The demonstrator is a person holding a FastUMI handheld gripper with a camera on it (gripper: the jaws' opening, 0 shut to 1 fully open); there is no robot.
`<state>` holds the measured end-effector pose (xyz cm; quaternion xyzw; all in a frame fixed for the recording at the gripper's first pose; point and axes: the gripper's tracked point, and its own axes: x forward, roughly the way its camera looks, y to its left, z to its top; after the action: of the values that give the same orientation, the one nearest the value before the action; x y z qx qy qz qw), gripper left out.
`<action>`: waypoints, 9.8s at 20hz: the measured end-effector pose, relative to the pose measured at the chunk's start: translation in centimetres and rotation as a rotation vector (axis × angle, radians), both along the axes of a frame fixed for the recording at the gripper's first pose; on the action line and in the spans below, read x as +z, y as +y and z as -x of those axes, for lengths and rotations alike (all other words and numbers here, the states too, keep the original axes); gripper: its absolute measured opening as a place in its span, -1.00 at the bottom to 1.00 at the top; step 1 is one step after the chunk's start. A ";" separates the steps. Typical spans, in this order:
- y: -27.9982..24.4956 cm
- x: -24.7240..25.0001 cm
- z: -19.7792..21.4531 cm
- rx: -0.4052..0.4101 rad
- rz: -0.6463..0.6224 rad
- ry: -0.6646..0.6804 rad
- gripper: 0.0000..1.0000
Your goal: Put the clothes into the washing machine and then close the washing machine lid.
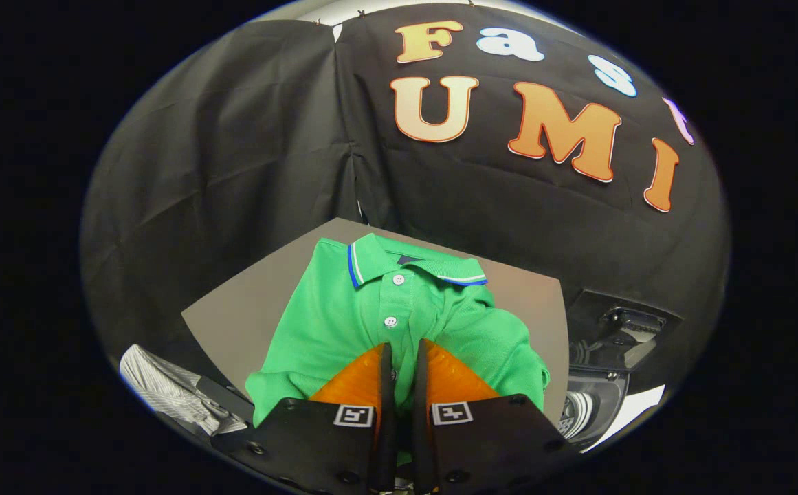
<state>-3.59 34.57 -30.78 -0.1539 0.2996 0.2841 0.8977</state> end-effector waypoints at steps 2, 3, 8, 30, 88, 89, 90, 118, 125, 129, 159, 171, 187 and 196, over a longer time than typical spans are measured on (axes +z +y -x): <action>-0.5 0.9 -0.3 -0.028 -0.028 -0.016 -0.83; -0.3 1.4 -0.5 -0.034 -0.037 -0.021 -0.83; 0.1 6.5 -1.4 -0.050 -0.089 -0.099 -0.83; -26.9 21.6 -5.3 -0.492 -0.163 -0.422 -0.84; -41.2 -22.4 -10.7 -0.765 0.123 0.298 -0.15; -41.4 -22.2 -10.5 -0.767 0.130 0.294 -0.02; -41.5 -21.8 -10.3 -0.766 0.129 0.297 0.12; -38.3 9.0 -22.2 -0.628 -0.061 -0.210 0.98; -36.3 8.1 -27.0 -0.581 -0.059 -0.220 0.98; -35.0 6.4 -29.2 -0.558 -0.042 -0.198 0.98; -34.8 1.4 -25.2 -0.564 -0.028 -0.136 0.99; -36.1 -5.1 -13.6 -0.558 -0.017 0.077 0.95; -39.5 -3.4 -12.1 -0.646 -0.028 0.053 0.95; -40.7 1.3 -14.0 -0.665 -0.027 -0.023 0.95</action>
<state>10.44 -6.09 -29.50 -0.0390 0.3197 -0.0225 0.9465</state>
